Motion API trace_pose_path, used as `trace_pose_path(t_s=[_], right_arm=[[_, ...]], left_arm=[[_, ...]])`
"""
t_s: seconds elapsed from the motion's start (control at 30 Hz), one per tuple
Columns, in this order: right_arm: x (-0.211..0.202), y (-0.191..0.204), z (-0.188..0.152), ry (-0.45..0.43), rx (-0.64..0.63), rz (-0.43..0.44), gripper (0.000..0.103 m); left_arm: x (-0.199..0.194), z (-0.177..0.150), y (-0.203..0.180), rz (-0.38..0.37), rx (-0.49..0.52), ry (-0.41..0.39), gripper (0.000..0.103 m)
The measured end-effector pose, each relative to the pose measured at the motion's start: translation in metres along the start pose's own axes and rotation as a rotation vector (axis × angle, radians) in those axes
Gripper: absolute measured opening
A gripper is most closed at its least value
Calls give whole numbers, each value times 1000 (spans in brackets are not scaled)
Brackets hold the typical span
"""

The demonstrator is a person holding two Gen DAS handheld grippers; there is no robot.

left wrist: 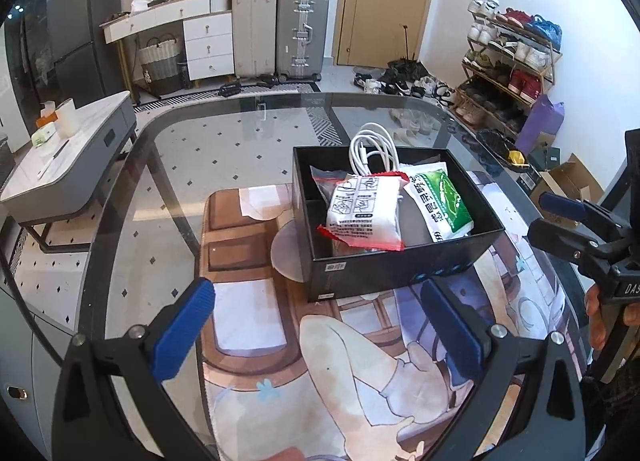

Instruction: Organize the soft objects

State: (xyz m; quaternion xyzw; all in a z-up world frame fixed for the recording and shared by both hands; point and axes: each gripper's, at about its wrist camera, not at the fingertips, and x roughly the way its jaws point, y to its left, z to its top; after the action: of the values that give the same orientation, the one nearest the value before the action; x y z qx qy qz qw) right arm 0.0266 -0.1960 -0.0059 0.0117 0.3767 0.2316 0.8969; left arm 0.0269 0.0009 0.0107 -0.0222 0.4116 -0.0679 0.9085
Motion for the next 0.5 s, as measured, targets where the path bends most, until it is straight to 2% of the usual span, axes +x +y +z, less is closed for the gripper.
trace_pose_path(t_s=[0.3,0.5], right_arm=[[13,-5,-15,-21,6,4,103],[16,-10,-23,-66,25,-8,103]], left_arm=[[9,-7,6,31,-34,-62,103],[12,-12,3,53,-19,-135,103]])
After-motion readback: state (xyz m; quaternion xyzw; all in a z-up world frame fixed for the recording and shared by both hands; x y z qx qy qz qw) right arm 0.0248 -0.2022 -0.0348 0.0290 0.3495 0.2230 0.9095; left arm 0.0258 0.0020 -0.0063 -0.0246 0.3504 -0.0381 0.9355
